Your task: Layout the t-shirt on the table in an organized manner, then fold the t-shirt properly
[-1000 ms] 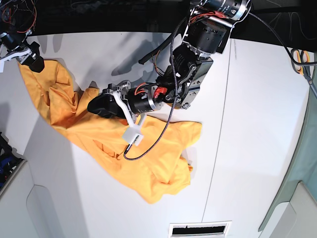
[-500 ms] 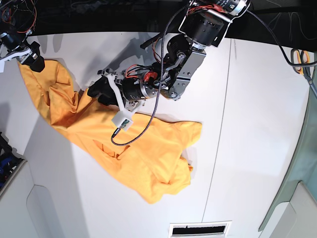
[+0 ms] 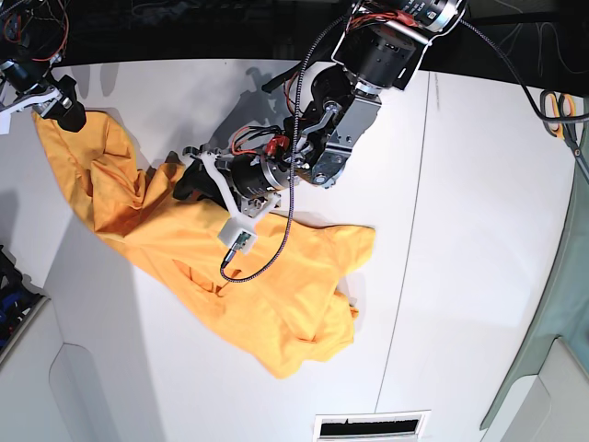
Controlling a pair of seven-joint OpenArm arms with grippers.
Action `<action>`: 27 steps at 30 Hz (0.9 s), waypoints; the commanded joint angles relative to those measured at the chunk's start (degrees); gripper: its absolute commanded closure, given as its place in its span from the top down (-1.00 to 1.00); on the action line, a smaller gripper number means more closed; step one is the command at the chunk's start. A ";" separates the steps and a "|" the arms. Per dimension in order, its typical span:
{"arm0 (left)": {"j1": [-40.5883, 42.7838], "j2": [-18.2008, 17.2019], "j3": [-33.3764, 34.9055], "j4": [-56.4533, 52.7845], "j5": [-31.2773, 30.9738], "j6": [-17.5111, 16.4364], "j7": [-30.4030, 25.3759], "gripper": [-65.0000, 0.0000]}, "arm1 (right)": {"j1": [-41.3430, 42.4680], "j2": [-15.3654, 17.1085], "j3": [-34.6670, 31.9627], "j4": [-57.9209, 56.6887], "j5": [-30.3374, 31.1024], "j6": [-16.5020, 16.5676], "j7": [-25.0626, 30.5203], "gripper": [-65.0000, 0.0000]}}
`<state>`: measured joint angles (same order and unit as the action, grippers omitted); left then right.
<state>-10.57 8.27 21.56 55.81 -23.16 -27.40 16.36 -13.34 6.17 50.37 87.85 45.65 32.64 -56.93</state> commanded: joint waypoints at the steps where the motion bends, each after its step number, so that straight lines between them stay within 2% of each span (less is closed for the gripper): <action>1: -1.49 0.73 0.07 0.72 -1.73 -0.42 -1.60 0.01 | 0.11 0.76 0.24 1.09 1.38 0.57 0.52 -0.22; 2: -1.49 0.73 0.07 0.72 -2.51 -0.42 -1.62 -0.04 | 0.11 0.76 0.24 1.09 1.40 0.55 0.52 -0.22; 3: -1.49 0.73 0.07 0.72 -3.15 -0.42 -1.66 -0.23 | 0.11 0.76 0.24 1.09 1.53 0.57 0.52 -0.22; 6: -1.49 0.73 0.07 0.74 -3.23 -0.46 -2.05 -1.00 | 0.11 0.76 0.24 1.09 1.53 0.57 0.52 -0.22; 7: -1.51 0.73 0.07 0.74 -3.23 -0.85 -2.01 -1.00 | 0.11 0.76 0.24 1.09 1.53 0.57 0.52 -0.22; 8: -1.49 0.73 0.07 0.76 -3.23 -2.67 -1.88 -1.00 | 0.13 0.76 0.24 1.09 1.53 0.57 0.52 -0.22; 11: -1.44 0.73 0.07 1.55 -5.68 -12.60 3.23 -1.00 | 0.13 0.79 0.24 1.09 1.53 0.57 0.68 -0.22; 15: 0.79 0.73 0.13 7.19 -12.41 -12.60 15.96 -1.00 | 0.11 0.79 0.24 1.09 1.53 0.57 1.25 -0.22; 19: 7.37 0.15 0.13 20.55 -15.30 -12.60 17.70 -1.00 | 0.15 0.81 0.24 1.09 1.46 0.59 1.66 -0.22; 23: 12.13 -5.31 0.13 33.97 -18.62 -12.60 22.05 -1.00 | 0.13 1.46 0.24 1.07 -1.40 0.57 4.09 -0.22; 27: 14.64 -9.86 0.11 41.40 -20.41 -12.60 22.95 -1.00 | 0.20 4.70 0.22 1.07 -3.19 0.28 5.60 -0.22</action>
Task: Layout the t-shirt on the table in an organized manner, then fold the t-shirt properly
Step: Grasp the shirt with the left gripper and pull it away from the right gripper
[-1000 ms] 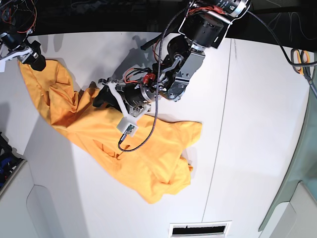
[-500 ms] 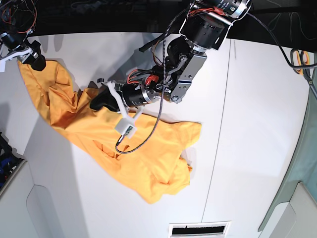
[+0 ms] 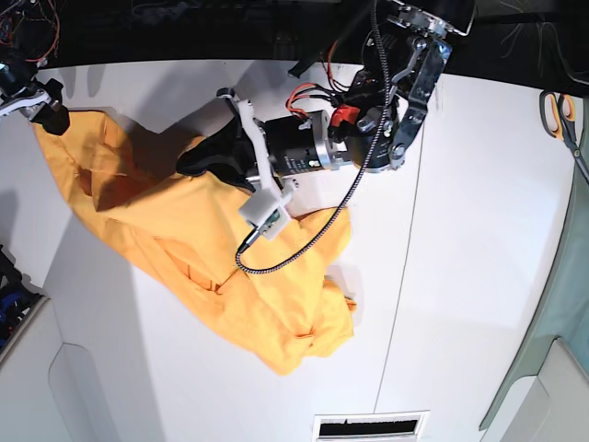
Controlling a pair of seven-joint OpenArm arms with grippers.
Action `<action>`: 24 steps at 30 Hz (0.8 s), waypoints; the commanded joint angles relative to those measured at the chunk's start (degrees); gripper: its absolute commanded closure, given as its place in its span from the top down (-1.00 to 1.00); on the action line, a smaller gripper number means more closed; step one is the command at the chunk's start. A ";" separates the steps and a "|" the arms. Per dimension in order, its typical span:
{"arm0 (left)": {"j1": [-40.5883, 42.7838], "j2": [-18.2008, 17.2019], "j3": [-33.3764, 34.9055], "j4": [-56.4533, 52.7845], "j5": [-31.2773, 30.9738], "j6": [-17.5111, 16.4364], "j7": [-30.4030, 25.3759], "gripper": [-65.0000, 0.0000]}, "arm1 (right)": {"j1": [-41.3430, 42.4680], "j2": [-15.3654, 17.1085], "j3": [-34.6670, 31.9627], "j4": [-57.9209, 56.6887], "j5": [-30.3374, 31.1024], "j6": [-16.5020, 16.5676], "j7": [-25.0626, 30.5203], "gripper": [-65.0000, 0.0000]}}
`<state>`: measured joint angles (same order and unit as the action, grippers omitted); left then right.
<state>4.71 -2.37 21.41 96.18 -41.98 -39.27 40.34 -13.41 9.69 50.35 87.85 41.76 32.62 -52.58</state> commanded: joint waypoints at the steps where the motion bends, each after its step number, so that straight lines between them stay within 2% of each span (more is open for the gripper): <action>1: -0.55 -0.17 0.26 1.75 -1.84 -0.73 -1.01 -1.00 | 0.37 2.23 0.24 1.07 0.63 0.31 1.31 -0.22; 5: -0.55 -3.65 0.26 2.23 -3.26 -0.73 -0.13 -1.00 | 0.66 5.95 0.26 1.07 -1.01 0.15 1.36 -0.22; 9: -0.57 -7.26 -0.66 2.58 -7.50 -0.73 2.69 -1.00 | 0.66 8.13 0.26 1.07 -2.21 0.13 1.73 -0.22; 14: -0.57 -9.25 -5.70 2.71 -12.15 -0.73 6.05 -1.00 | 0.66 8.41 0.07 -0.13 -4.55 0.04 4.68 -0.22; 18: -0.57 -9.44 -10.29 2.71 -16.52 -0.73 11.87 -1.00 | 0.68 8.48 -1.27 -5.84 -6.32 -0.31 9.81 -0.22; 21: -0.57 -11.41 -11.82 2.71 -19.71 -0.73 13.11 -1.00 | 1.92 8.59 -3.34 -11.26 -7.76 -0.28 13.25 -0.22; 24: -0.55 -14.12 -12.11 2.71 -19.93 -0.73 13.40 -1.00 | 4.92 8.59 -5.09 -15.74 -8.87 -0.28 13.79 -0.22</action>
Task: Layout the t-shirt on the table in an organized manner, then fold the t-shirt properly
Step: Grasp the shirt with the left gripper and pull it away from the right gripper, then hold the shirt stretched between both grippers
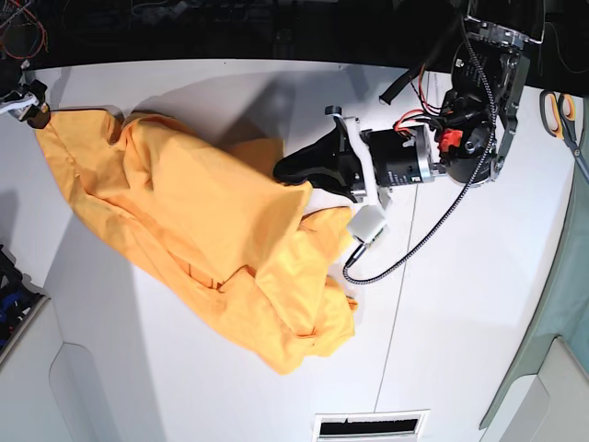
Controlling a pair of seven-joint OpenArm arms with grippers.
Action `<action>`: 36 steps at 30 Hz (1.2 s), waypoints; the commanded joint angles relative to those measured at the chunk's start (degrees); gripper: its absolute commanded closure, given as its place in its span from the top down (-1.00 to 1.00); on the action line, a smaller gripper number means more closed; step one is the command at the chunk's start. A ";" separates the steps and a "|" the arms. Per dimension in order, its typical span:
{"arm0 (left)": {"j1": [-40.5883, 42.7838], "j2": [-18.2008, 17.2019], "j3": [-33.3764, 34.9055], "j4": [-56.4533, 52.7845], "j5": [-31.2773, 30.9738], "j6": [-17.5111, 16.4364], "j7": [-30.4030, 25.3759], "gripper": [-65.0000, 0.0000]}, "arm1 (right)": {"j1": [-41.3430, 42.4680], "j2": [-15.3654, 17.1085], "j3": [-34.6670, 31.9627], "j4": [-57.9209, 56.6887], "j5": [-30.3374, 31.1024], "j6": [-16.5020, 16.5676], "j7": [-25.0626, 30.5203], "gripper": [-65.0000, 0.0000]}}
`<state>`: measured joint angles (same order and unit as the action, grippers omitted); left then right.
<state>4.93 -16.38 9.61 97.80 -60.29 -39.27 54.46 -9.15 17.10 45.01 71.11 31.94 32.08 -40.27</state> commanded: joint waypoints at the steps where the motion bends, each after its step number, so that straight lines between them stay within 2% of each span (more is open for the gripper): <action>1: -0.76 -1.07 -0.31 1.09 -1.64 -0.73 -0.35 -1.00 | 1.64 1.20 -0.13 -0.24 0.42 0.26 1.57 -0.22; 5: -0.79 -5.35 -0.33 1.09 -1.64 -0.73 -0.17 -1.00 | 5.07 1.36 -1.77 -4.02 -2.75 0.20 3.28 -0.22; 10: -0.79 -10.97 -2.82 1.09 -1.66 -0.73 -0.09 -1.00 | 8.44 2.84 -5.05 -7.08 -7.32 -2.05 4.92 -0.22; 14: -0.81 -13.53 -6.21 1.09 -3.52 -0.73 -0.02 -1.00 | 10.67 5.22 -6.86 -9.70 -9.07 -4.87 6.49 -0.22; 20: -0.96 -13.99 -11.26 1.84 -12.31 -0.73 4.96 -1.00 | 13.29 7.41 -6.91 -10.45 -9.05 -4.92 6.60 -0.22; 25: -0.76 -13.99 -11.67 7.21 -19.50 -0.73 10.34 -1.00 | 14.45 8.13 -6.91 -10.47 -8.96 -4.90 6.62 -0.22; 26: -0.59 -13.99 -11.67 9.22 -20.33 -0.73 10.62 -0.94 | 14.69 8.20 -6.91 -10.47 -8.83 -4.90 6.62 -0.22; 29: 0.52 -13.97 -11.67 16.98 -20.85 -0.73 10.71 -0.78 | 14.69 8.26 -6.91 -10.47 -8.79 -4.90 6.62 -0.22; 33: 1.14 -13.97 -11.67 24.57 -19.50 -0.73 10.56 -0.78 | 14.69 8.26 -6.91 -10.47 -8.33 -4.90 6.60 -0.22; 36: 1.14 -13.94 -11.67 25.07 -17.64 -0.73 9.99 -0.78 | 14.64 8.26 -6.91 -10.47 -8.37 -4.90 6.51 -0.22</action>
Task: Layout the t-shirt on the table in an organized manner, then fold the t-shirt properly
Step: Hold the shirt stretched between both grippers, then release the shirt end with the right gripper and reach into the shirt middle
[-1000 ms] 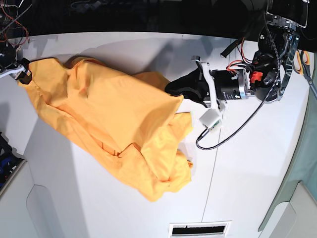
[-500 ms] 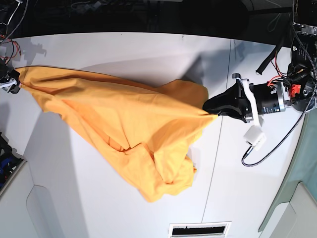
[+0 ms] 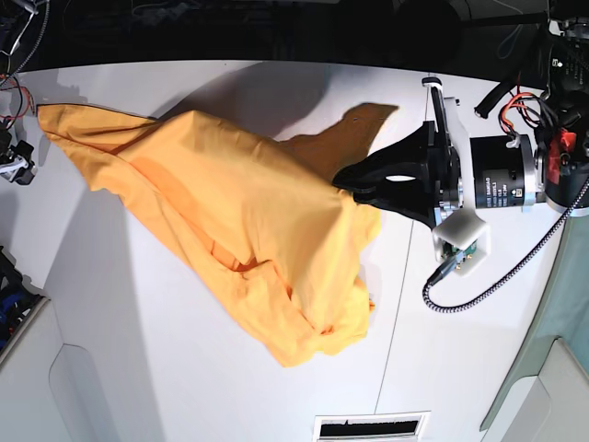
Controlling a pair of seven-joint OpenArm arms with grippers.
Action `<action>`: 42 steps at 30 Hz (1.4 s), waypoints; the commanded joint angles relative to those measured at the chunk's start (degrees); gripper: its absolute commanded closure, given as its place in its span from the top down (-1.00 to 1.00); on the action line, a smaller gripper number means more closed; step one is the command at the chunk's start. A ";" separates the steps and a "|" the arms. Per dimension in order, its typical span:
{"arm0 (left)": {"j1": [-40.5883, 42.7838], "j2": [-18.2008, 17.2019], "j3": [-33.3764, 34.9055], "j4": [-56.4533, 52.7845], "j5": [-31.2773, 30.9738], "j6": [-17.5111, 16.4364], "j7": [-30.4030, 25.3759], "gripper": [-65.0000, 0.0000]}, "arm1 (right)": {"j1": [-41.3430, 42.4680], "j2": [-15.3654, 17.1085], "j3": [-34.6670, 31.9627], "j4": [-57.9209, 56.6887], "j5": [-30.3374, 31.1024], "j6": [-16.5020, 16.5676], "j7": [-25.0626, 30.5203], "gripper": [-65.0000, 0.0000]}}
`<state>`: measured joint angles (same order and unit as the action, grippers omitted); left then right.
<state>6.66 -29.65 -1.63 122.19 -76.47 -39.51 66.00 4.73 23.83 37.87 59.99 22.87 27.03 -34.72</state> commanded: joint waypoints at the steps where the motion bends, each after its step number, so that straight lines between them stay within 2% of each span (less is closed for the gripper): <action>1: -0.59 -0.68 -0.44 0.26 -0.61 -0.49 -1.57 -0.78 | 0.76 1.53 0.24 0.66 0.72 0.17 0.79 -0.22; 5: -0.59 -0.68 -0.44 -5.84 6.56 -0.49 -5.90 -0.78 | 0.81 1.51 0.24 0.66 3.63 0.17 0.61 -0.22; 10: -0.63 -0.57 -0.42 -25.16 13.81 -0.49 -15.10 -0.75 | 0.81 0.87 0.24 0.66 5.49 0.24 0.42 -0.22; 15: -1.97 0.79 -0.37 -44.89 19.93 -0.49 -29.53 -0.21 | 0.81 -0.35 0.24 0.66 5.75 0.28 0.39 -0.22; 17: -3.13 1.75 -0.37 -50.18 22.84 -0.49 -32.17 -0.15 | 0.81 -0.76 0.24 0.66 6.75 0.44 0.33 -0.22; 20: -4.46 2.05 -0.42 -53.16 23.54 -0.49 -30.58 -0.15 | 0.83 -0.83 0.24 0.70 10.05 2.21 0.13 -0.22; 22: -4.61 1.68 -1.07 -52.04 22.10 -0.49 -25.79 -0.15 | 1.18 -0.83 0.24 1.16 11.32 3.06 -0.24 -0.22; 26: -4.02 0.57 -2.38 -46.07 14.97 -0.49 -16.70 -0.15 | 2.69 -0.83 0.26 2.05 13.84 3.26 -2.67 -0.22; 29: -2.36 -0.59 -2.47 -39.50 10.75 -0.49 -13.62 -0.15 | 4.42 -1.01 0.24 2.16 15.72 3.37 -3.32 -0.22; 32: 0.33 -0.68 -2.47 -33.46 10.54 -0.49 -12.15 -0.15 | 6.95 -1.92 0.13 2.16 15.89 3.93 -5.07 -0.23; 33: 1.31 -0.68 -2.47 -32.04 10.49 -0.49 -12.20 -0.15 | 7.74 -2.47 -0.04 2.16 15.91 4.46 -5.46 -0.29; 37: 4.17 -0.44 -2.47 -30.23 11.34 -0.49 -13.51 -0.15 | 10.67 -4.66 -3.37 2.14 15.08 4.50 -5.79 -0.75; 40: 5.20 -0.17 -2.47 -30.34 15.02 -0.49 -15.26 -0.15 | 12.68 -6.51 -8.66 2.14 11.93 4.57 -4.70 -0.89; 42: 5.33 -0.17 -2.45 -30.40 16.17 -0.49 -15.61 -0.15 | 13.92 -7.74 -13.16 2.14 9.09 4.50 -2.97 -0.89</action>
<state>12.56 -29.17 -3.70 91.05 -59.11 -39.31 51.64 17.12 15.38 24.40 61.01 30.85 31.00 -38.98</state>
